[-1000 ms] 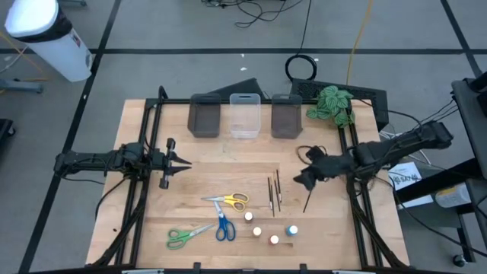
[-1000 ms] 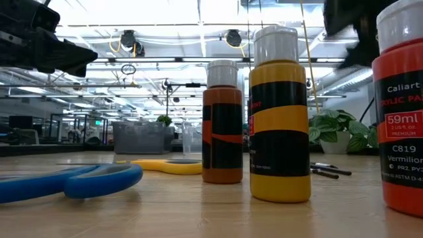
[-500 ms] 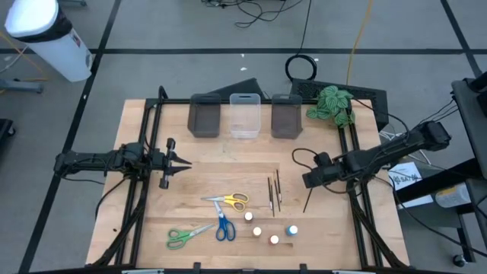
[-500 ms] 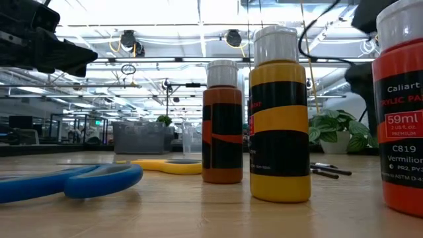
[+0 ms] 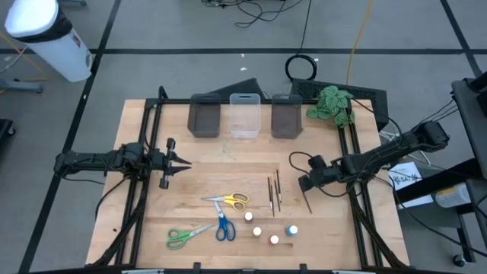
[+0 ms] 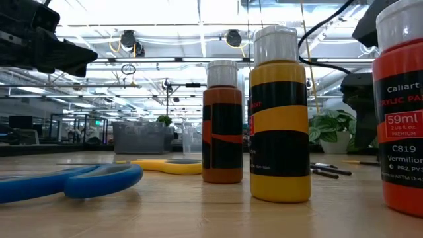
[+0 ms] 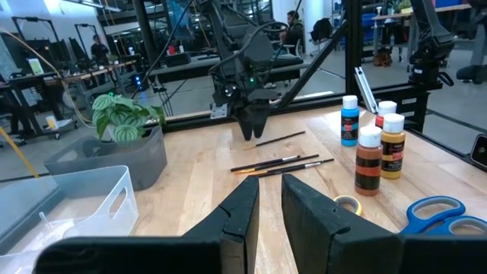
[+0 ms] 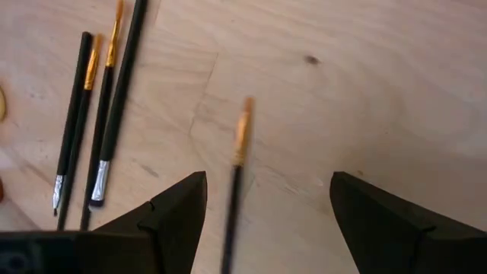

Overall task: Pick & Place Paint Supplies
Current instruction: Put the black paintbrush into the right black bin

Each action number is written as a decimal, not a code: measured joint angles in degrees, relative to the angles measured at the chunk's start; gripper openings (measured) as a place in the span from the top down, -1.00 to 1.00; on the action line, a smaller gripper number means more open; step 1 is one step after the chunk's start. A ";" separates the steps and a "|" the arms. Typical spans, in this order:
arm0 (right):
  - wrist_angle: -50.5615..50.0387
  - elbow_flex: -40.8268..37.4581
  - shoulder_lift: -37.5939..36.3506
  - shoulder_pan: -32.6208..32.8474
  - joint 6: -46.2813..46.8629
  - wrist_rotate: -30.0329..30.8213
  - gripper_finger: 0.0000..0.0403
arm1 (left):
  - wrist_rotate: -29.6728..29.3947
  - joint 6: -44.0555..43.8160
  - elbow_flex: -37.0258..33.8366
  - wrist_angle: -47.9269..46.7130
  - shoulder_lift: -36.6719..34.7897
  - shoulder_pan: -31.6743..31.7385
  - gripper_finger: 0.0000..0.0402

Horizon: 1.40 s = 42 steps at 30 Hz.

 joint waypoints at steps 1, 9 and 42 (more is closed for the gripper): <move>-0.04 0.00 0.02 -0.08 -0.20 0.00 -0.31 | 0.00 0.00 0.00 -0.02 0.00 -0.02 0.64; 12.72 -0.27 3.70 0.89 -12.19 4.36 -0.31 | 0.00 0.00 0.00 0.01 0.00 -0.02 0.64; 28.97 0.02 25.76 10.87 -40.53 17.75 0.05 | 0.00 0.00 0.00 -0.02 0.00 -0.02 0.64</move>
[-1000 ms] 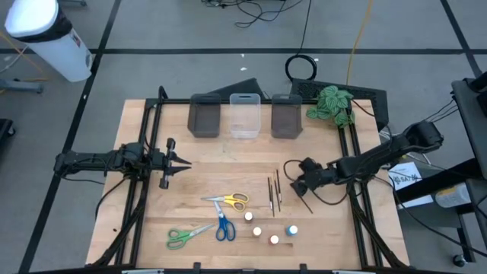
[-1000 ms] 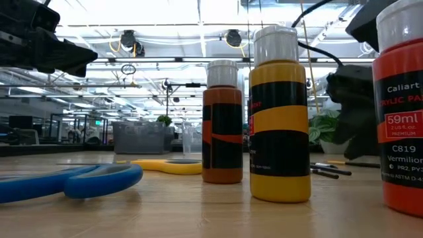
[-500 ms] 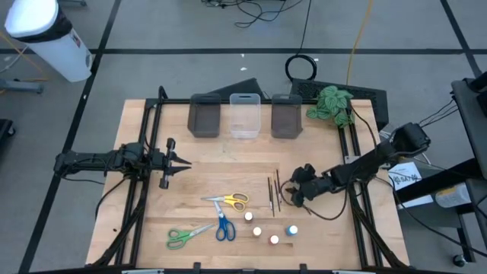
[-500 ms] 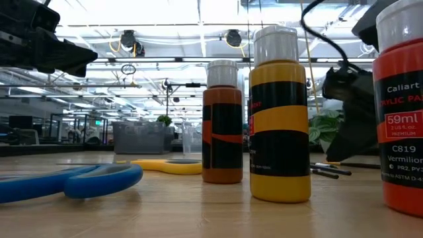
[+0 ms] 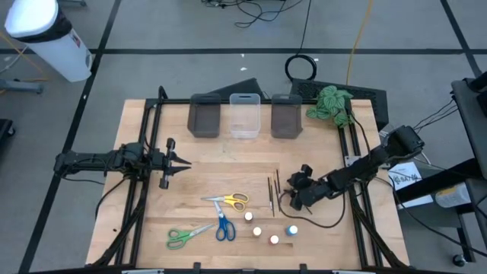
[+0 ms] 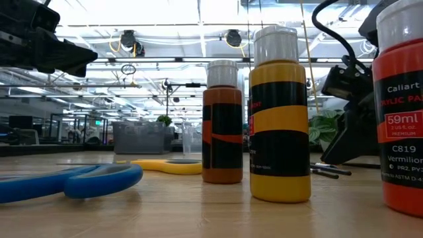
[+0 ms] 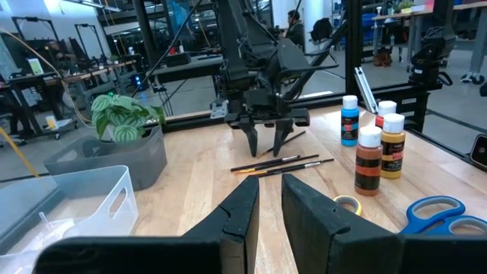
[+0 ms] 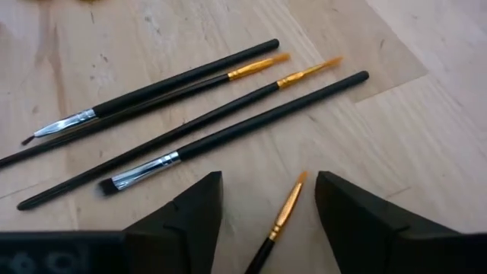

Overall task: Pick & Place Paint Supplies
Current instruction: Put the black paintbrush into the right black bin

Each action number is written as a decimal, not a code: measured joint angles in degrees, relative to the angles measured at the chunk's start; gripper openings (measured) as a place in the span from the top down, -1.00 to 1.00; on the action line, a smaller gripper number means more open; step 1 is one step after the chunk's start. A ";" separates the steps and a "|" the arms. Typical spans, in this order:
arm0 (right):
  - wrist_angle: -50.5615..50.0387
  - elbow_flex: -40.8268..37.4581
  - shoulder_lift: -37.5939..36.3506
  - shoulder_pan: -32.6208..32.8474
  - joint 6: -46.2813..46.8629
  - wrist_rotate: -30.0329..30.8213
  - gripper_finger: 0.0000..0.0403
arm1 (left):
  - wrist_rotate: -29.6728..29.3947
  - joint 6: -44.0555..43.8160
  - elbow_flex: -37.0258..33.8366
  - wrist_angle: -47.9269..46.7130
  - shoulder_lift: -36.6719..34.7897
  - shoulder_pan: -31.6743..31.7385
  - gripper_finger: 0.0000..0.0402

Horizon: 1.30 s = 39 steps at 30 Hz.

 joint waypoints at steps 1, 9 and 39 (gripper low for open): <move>-0.63 0.00 0.00 0.04 0.10 -0.20 0.10 | 0.00 0.00 0.00 0.00 0.00 0.00 0.64; -5.93 -0.02 0.01 -0.05 3.66 -0.93 0.55 | 0.00 0.00 0.00 0.01 0.00 0.00 0.64; -6.09 -0.24 -16.05 -1.97 -3.13 4.47 1.00 | 0.00 0.00 0.00 0.02 0.00 0.00 0.64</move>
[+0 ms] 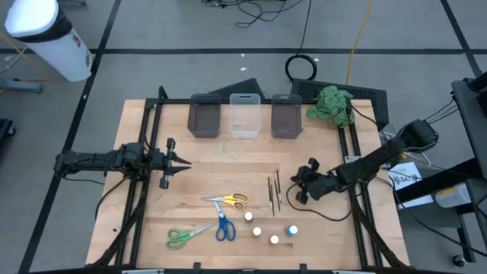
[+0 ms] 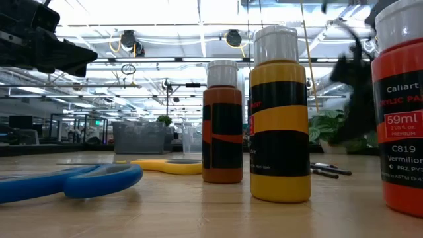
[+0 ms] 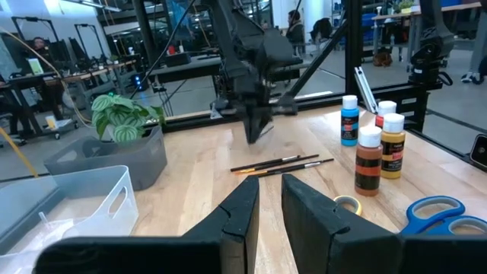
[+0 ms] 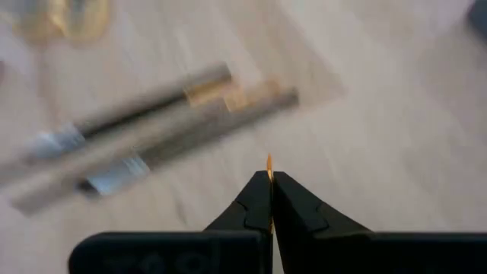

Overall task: Pick & Place Paint Supplies
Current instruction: Put the black paintbrush into the right black bin

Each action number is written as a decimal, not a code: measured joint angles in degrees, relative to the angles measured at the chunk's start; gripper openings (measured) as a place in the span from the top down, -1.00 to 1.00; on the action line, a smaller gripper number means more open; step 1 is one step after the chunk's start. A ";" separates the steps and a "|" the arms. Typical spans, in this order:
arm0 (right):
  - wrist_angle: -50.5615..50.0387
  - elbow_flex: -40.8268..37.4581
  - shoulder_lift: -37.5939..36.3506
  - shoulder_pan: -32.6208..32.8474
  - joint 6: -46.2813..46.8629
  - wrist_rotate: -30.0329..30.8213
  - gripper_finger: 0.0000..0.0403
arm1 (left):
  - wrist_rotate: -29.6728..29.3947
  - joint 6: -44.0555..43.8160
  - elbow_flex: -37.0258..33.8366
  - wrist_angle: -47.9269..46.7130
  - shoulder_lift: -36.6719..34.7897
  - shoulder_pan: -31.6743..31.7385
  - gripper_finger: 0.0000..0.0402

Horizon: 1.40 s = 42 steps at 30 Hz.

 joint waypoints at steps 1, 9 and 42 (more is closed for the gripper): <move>0.25 0.02 -1.00 -0.08 -0.55 0.87 1.00 | 0.00 0.02 0.00 0.00 0.00 0.00 0.64; 10.23 -0.02 -5.55 -2.57 -9.68 7.37 1.00 | 0.01 0.00 0.00 0.00 0.01 0.00 0.64; 40.72 11.39 9.48 -58.93 -33.80 -16.98 1.00 | 0.00 0.00 0.00 -0.01 0.00 0.00 0.64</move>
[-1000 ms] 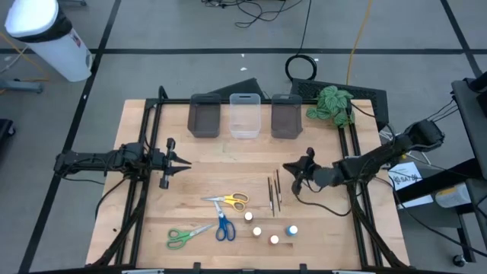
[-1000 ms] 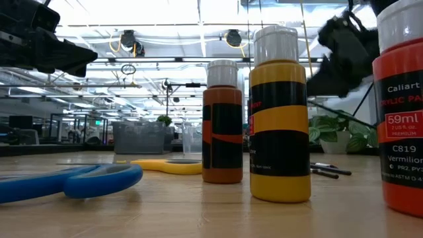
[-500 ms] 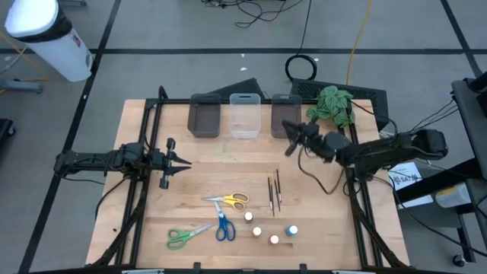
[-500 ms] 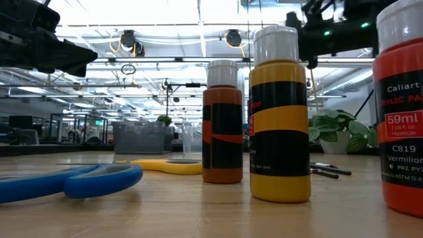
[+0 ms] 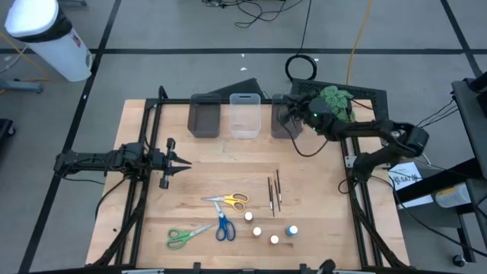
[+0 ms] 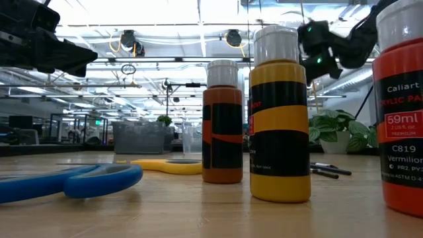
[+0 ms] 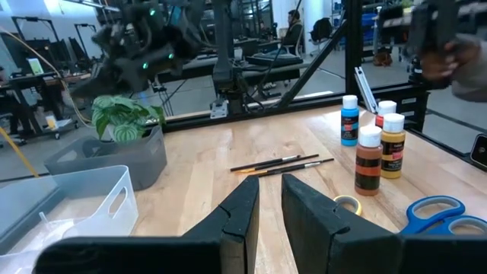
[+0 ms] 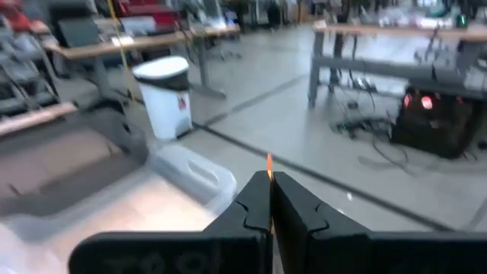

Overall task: Pick & Place Paint Supplies
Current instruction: Put the black paintbrush into the right black bin

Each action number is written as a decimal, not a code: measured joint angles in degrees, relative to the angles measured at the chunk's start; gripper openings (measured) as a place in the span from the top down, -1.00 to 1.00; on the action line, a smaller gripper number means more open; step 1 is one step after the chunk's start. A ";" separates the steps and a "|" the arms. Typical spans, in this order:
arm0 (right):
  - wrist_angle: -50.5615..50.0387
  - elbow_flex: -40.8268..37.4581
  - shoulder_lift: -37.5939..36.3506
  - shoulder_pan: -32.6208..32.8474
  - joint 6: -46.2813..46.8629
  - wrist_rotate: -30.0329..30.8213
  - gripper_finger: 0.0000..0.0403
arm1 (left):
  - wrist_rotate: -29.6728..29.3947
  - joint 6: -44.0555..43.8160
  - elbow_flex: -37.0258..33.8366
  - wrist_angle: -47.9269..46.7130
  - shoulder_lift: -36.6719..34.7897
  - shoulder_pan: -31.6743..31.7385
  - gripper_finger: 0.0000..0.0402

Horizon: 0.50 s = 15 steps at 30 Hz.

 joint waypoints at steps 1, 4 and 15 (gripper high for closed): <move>0.12 0.02 1.31 -0.42 0.00 -0.22 1.00 | 0.00 0.01 0.00 0.01 0.01 0.00 0.64; 0.01 0.02 4.47 -1.13 0.66 -1.06 1.00 | 0.00 0.02 0.00 0.01 0.00 0.00 0.64; 0.34 0.03 6.16 -1.47 2.36 -1.04 0.69 | 0.00 0.00 0.00 0.01 0.02 0.00 0.64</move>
